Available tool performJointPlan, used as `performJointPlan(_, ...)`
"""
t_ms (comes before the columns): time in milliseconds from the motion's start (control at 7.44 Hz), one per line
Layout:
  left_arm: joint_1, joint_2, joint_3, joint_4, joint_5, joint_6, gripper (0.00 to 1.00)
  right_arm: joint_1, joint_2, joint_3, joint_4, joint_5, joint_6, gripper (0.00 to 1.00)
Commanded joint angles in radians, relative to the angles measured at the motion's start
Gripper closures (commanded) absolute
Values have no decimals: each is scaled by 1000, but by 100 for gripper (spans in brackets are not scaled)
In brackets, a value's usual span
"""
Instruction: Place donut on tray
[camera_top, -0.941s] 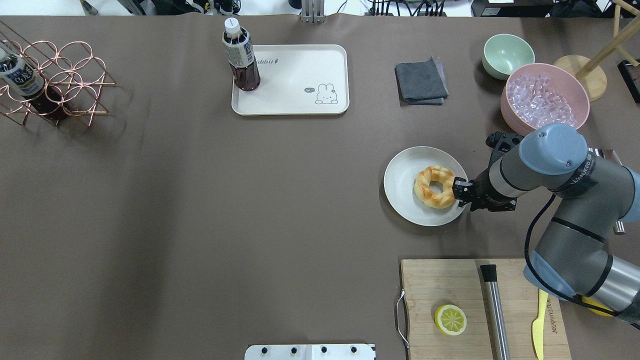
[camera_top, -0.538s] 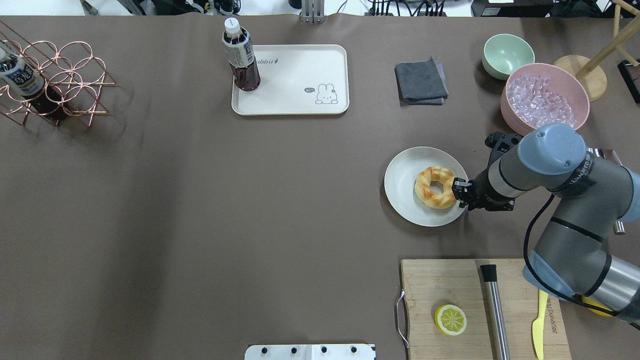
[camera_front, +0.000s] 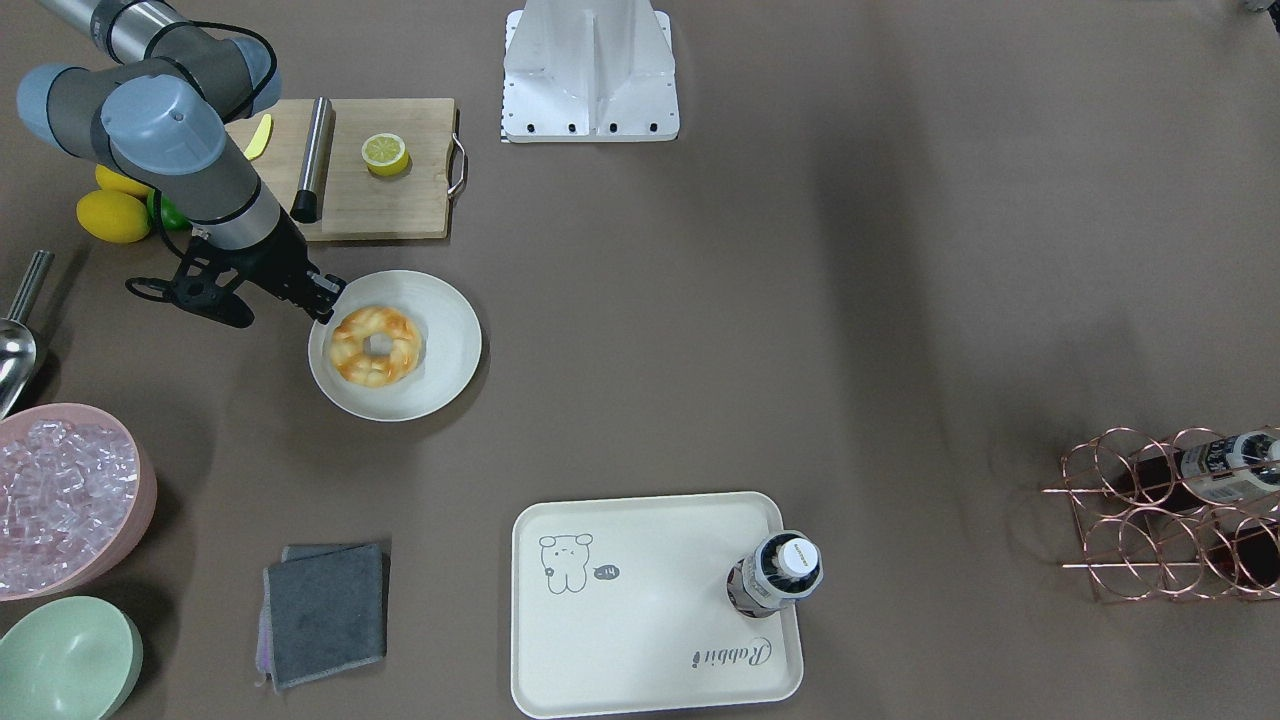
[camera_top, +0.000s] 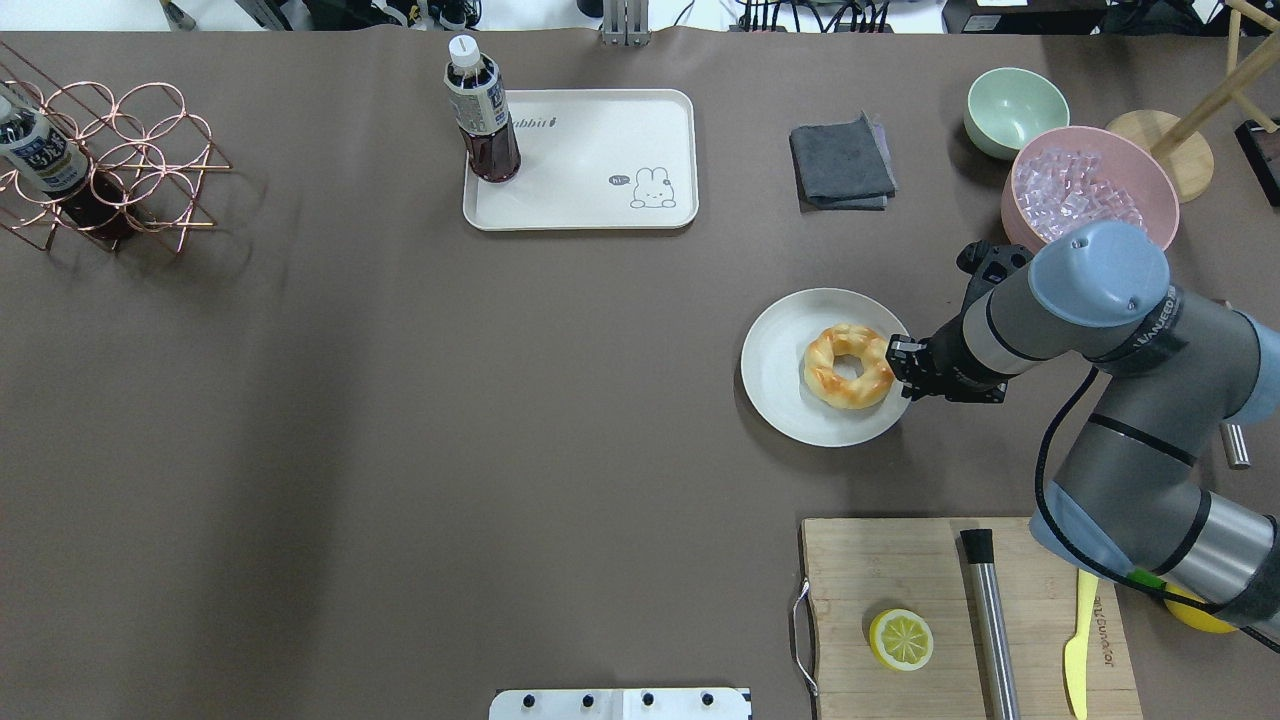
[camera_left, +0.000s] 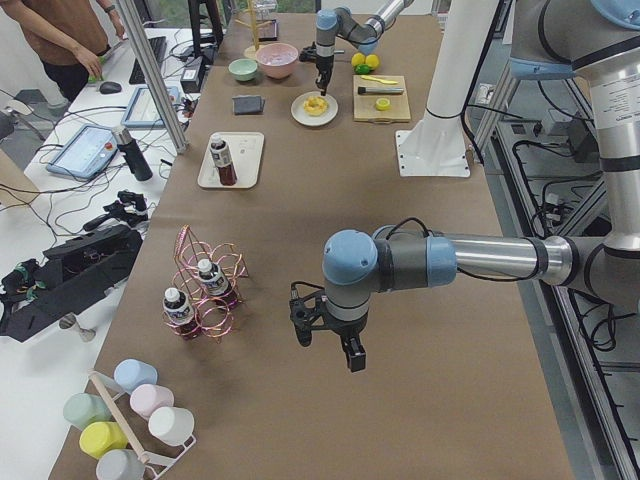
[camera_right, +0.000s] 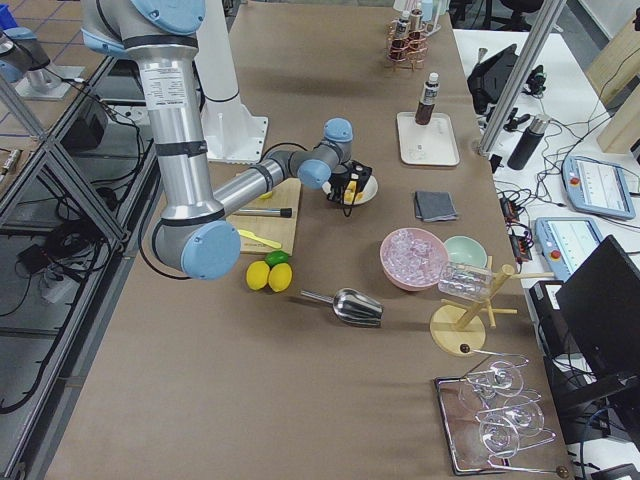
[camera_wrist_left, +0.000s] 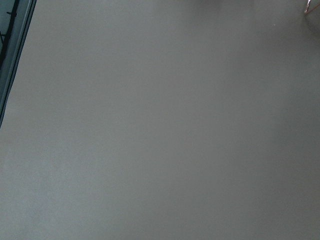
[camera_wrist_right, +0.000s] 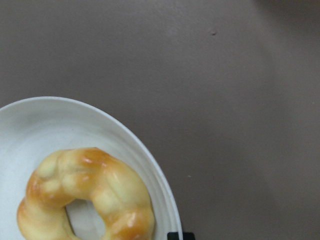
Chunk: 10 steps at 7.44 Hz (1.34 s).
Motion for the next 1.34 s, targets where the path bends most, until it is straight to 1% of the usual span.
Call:
performJointPlan(0,0,0,-1,0,0,0,2,58,92,3,-2,45,75,100)
performJointPlan(269,2,-2,-3,0,0,0,2,83,169,-15,-3,48,155,100)
performJointPlan(403,2,-2,-3,0,0,0,2,85,242,-73,-3,47,189,100)
performJointPlan(672,0,0,-3,0,0,0,2,82,428,-249,-2,47,240,100)
performJointPlan(941,0,2,-1,0,0,0,2,78,587,-438,0,47,240,100)
performJointPlan(1076,2,14,-1,-2,0,0,2,75,632,-515,20,38,238,100)
performJointPlan(1210,2,15,-2,-2,0,0,2,71,634,-607,158,35,238,100)
